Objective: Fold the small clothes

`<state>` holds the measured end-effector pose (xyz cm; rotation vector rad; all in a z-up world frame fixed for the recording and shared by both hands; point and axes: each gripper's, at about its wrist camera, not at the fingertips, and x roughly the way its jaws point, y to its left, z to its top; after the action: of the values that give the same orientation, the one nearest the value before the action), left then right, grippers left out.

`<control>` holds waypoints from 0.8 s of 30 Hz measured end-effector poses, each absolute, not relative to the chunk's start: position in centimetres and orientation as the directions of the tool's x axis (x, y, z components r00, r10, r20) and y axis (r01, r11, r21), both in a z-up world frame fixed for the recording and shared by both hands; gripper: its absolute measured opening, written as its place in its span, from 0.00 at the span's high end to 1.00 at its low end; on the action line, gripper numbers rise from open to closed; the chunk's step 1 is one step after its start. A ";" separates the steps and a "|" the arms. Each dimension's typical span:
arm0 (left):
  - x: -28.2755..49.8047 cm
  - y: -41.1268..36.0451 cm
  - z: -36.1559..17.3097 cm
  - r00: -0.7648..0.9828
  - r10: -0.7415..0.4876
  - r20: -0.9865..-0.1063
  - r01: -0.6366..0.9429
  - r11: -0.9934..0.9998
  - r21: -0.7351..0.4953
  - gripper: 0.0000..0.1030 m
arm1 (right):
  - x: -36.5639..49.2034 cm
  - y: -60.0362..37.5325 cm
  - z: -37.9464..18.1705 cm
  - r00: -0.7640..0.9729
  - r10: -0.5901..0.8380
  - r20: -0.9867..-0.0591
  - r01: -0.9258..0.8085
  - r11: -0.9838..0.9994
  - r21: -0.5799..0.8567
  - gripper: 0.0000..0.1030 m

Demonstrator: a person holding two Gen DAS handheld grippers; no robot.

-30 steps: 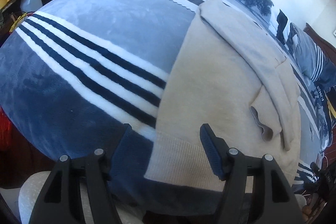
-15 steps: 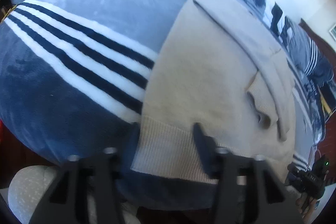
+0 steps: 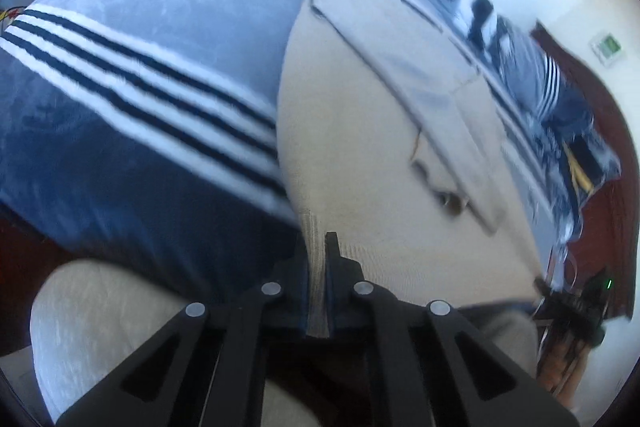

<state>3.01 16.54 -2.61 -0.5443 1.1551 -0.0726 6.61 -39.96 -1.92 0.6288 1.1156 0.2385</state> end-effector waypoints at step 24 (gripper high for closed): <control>2.4 13.5 2.8 0.531 -0.006 -0.847 -0.234 0.960 -0.154 0.46 | 6.2 -39.7 0.3 0.522 0.422 -0.741 0.052 0.852 0.521 0.18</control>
<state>2.44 13.50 2.82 -0.2624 1.0044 0.1375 6.21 -39.72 0.31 0.5263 1.0080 0.2339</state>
